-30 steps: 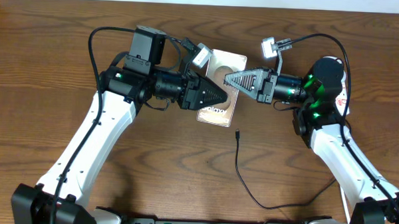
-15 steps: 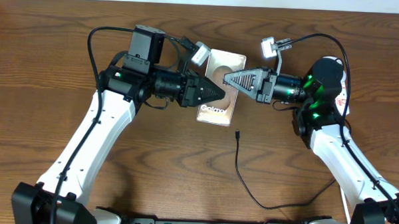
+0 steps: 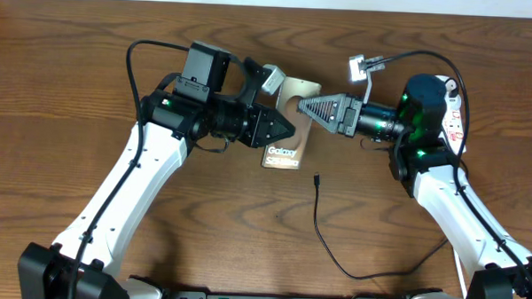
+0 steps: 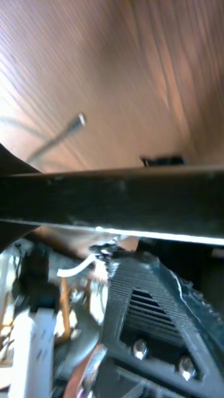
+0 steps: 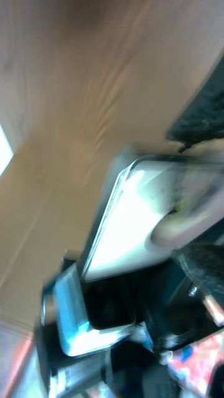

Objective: Plug charger to phone and switch on socket

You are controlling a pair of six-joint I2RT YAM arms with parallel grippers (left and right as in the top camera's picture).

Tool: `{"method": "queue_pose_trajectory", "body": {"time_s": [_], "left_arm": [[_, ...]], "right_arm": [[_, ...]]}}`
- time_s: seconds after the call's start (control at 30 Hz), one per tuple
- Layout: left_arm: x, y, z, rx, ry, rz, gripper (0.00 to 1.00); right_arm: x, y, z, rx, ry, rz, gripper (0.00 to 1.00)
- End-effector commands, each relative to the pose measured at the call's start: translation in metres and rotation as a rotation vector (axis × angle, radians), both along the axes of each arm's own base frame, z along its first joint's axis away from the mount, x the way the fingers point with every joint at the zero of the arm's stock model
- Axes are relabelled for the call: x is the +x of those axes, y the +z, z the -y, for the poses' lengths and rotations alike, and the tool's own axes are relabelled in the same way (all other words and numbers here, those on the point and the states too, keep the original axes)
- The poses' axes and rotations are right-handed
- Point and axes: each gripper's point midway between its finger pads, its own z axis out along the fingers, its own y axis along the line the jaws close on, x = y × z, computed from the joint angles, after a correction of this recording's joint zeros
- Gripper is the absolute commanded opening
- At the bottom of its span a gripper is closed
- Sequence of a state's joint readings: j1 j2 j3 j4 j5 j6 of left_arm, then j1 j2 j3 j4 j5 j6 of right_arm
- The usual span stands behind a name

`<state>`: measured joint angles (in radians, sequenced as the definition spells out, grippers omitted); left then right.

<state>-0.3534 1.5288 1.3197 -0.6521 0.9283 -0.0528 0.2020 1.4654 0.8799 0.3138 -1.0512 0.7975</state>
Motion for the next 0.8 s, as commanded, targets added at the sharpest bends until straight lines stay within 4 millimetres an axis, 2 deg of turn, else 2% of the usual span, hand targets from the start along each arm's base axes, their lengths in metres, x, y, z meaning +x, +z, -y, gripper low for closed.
{"method": "queue_pose_trajectory", "body": {"time_s": [0.0,0.07,0.1,0.2,0.37,0.43,0.57,0.77], "left_arm": [[0.017,-0.018,-0.017,0.149,0.112,0.029,0.07],[0.019,-0.032,-0.024,0.224,0.144,0.015,0.08],[0.020,-0.043,-0.028,0.277,0.160,0.003,0.07],[0.020,-0.067,-0.035,0.392,0.185,-0.026,0.08],[0.018,-0.111,-0.034,0.545,0.192,-0.087,0.07],[0.017,-0.129,-0.031,0.584,0.196,-0.127,0.07],[0.016,-0.152,-0.031,0.643,0.238,-0.188,0.07],[0.021,-0.168,-0.042,0.752,0.334,-0.191,0.07]], "right_arm": [[0.016,-0.026,0.011,-0.146,-0.100,0.074,0.51],[0.016,-0.044,0.017,-0.217,-0.126,0.050,0.53],[0.017,-0.062,0.025,-0.288,-0.159,0.014,0.54],[0.013,-0.094,0.042,-0.423,-0.220,-0.073,0.53],[-0.003,-0.142,0.078,-0.661,-0.310,-0.225,0.53],[-0.012,-0.154,0.088,-0.736,-0.318,-0.269,0.53],[-0.030,-0.167,0.098,-0.819,-0.290,-0.321,0.53],[-0.048,-0.176,0.096,-0.873,-0.241,-0.360,0.53]]}}
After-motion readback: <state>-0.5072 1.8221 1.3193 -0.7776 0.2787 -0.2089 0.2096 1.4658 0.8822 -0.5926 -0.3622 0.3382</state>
